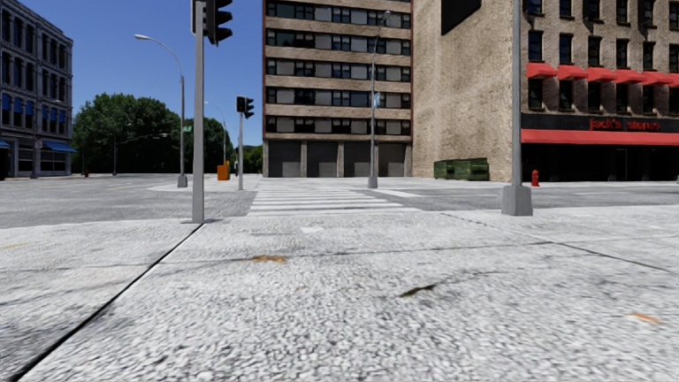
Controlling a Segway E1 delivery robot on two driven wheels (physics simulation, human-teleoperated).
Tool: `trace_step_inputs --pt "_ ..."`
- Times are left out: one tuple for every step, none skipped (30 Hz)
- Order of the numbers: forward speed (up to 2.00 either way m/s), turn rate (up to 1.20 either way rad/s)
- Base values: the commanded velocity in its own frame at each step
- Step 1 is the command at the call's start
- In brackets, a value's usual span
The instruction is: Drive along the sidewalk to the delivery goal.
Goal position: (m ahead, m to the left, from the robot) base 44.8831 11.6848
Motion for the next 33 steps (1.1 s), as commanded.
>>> trace_step_inputs --pt "2.00 0.00" --pt "2.00 0.00" --pt "2.00 0.00" --pt "2.00 0.00" --pt "2.00 0.00" --pt "2.00 0.00" --pt "2.00 0.00" --pt "2.00 0.00" --pt "2.00 0.00" --pt "2.00 0.00" --pt "2.00 0.00" --pt "2.00 0.00" --pt "2.00 0.00" --pt "2.00 0.00" --pt "2.00 0.00" --pt "2.00 0.00" --pt "2.00 0.00" --pt "2.00 0.04" --pt "2.00 0.09" --pt "2.00 0.13" --pt "2.00 0.13" --pt "2.00 0.16" --pt "2.00 0.19" --pt "2.00 0.21" --pt "2.00 0.21" --pt "2.00 0.23" --pt "2.00 0.26" --pt "2.00 0.27" --pt "2.00 0.27" --pt "2.00 0.30" --pt "2.00 0.33" --pt "2.00 0.33" --pt "2.00 0.34"
